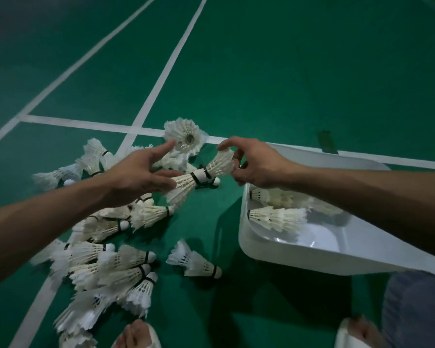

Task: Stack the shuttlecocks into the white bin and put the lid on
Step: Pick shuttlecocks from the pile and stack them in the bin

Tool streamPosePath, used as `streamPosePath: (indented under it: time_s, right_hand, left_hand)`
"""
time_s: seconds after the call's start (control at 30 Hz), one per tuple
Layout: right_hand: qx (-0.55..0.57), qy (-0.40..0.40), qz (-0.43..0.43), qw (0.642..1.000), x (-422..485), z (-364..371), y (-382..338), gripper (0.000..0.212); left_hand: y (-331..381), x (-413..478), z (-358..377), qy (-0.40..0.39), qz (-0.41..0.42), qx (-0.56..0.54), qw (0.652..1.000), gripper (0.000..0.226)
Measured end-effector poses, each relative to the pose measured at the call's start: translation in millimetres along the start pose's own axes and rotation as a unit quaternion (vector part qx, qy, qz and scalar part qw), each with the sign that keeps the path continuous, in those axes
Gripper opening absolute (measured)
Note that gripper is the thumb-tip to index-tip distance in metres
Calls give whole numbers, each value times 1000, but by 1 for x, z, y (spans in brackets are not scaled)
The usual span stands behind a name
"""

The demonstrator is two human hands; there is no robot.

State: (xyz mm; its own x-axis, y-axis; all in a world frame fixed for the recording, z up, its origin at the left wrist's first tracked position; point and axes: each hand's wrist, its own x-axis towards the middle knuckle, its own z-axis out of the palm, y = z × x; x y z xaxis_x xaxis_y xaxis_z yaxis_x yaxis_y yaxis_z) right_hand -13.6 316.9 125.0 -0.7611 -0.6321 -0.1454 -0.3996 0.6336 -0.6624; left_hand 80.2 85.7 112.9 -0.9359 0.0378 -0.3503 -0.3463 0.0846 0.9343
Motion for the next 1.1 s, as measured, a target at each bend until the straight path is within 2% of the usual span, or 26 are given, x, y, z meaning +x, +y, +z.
streamPosePath:
  time_s: [0.37, 0.5, 0.6, 0.7, 0.97, 1.1]
  right_hand:
    - [131, 49, 97, 985, -81, -70, 70, 43]
    - [94, 64, 148, 983, -101, -74, 112, 45]
    - [68, 44, 177, 981, -106, -74, 140, 48]
    - [70, 32, 213, 974, -109, -77, 169, 47]
    - [-62, -9, 288, 955, -111, -63, 214, 60]
    - [-56, -3, 305, 951, -101, -49, 228, 58]
  left_hand:
    - [46, 25, 97, -110, 17, 36, 993, 96]
    - [42, 51, 135, -157, 12, 79, 984, 96]
    - [40, 73, 151, -177, 1, 88, 980, 95]
    - [45, 94, 158, -183, 2, 82, 980, 96]
    - [26, 120, 171, -223, 1, 148, 964, 101]
    - [21, 121, 174, -232, 8, 147, 962, 101]
